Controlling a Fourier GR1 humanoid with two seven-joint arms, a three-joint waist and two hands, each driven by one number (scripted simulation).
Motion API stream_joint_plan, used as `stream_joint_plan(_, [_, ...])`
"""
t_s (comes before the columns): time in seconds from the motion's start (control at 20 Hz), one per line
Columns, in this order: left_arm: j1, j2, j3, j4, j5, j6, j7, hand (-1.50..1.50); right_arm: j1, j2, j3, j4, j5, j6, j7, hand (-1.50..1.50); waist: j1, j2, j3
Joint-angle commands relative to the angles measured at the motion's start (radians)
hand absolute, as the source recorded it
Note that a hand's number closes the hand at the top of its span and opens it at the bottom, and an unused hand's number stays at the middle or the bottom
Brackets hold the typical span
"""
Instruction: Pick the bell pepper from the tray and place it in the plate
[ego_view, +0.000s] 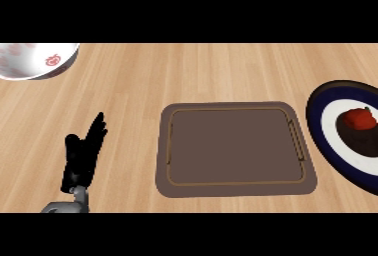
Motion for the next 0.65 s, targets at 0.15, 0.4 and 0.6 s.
stream_joint_plan(0.15, [-0.034, 0.013, 0.020, -0.007, 0.008, -0.014, 0.032, 0.00, -0.038, -0.072, -0.031, 0.113, -0.020, -0.044, -0.003, -1.50, 0.004, 0.002, 0.001])
stream_joint_plan(0.4, [-0.006, -0.010, 0.006, -0.002, -0.010, -0.001, -0.003, 0.00, 0.015, -0.081, -0.035, 0.150, -0.035, -0.016, -0.069, -1.50, 0.002, 0.002, 0.001])
stream_joint_plan(0.6, [0.027, -0.010, -0.004, -0.048, -0.016, -0.001, 0.006, 0.00, 0.013, -0.100, -0.033, 0.170, -0.026, -0.060, -0.062, -1.50, 0.009, 0.003, 0.003])
